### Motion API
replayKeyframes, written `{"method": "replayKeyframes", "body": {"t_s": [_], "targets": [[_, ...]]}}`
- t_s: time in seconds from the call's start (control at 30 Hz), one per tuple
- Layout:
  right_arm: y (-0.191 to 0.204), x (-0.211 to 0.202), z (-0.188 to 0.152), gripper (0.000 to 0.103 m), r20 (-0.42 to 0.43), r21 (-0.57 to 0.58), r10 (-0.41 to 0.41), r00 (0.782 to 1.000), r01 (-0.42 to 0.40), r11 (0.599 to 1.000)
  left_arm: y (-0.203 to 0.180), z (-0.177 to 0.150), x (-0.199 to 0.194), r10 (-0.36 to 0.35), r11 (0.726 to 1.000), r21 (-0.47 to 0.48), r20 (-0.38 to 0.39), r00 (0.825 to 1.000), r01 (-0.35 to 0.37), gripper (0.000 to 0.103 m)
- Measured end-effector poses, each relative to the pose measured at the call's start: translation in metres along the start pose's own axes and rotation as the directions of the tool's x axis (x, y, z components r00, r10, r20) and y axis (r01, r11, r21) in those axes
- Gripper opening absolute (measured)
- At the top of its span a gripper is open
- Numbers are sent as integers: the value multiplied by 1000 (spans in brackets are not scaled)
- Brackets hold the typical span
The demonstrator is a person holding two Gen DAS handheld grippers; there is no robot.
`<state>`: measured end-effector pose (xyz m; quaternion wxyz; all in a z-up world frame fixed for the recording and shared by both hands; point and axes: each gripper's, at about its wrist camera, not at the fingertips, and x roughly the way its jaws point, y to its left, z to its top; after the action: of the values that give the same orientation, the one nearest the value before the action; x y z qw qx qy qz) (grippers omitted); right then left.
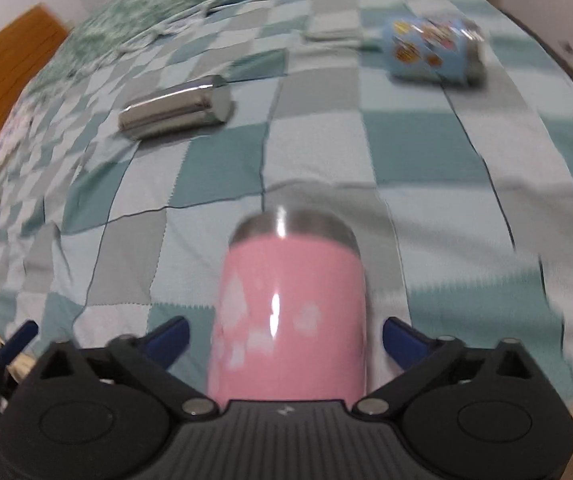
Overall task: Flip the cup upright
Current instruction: 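Rotate the right gripper to turn the pink cup rim-up and lower it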
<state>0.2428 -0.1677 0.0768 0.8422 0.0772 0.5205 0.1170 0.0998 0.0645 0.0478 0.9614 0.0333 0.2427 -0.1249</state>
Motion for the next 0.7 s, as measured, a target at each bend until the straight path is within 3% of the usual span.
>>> {"method": "replayKeyframes", "body": {"t_s": [0.13, 0.23, 0.33, 0.53, 0.7], "targets": [[4, 20, 14, 101, -65, -24, -10, 998, 8, 1000, -1, 1, 2, 11, 1000, 9, -7, 1000, -11, 103], [-3, 27, 15, 84, -77, 26, -3, 997, 6, 1000, -2, 1, 4, 19, 1000, 3, -12, 1000, -19, 103], [-10, 26, 10, 84, -64, 52, 26, 998, -22, 998, -2, 1, 4, 25, 1000, 1, -16, 1000, -25, 103], [-15, -9, -18, 83, 134, 2, 93, 987, -95, 996, -4, 2, 5, 30, 1000, -5, -15, 999, -30, 103], [-8, -34, -47, 83, 368, -134, 108, 923, -63, 989, -11, 5, 6, 32, 999, -7, -8, 999, -32, 103]]}}
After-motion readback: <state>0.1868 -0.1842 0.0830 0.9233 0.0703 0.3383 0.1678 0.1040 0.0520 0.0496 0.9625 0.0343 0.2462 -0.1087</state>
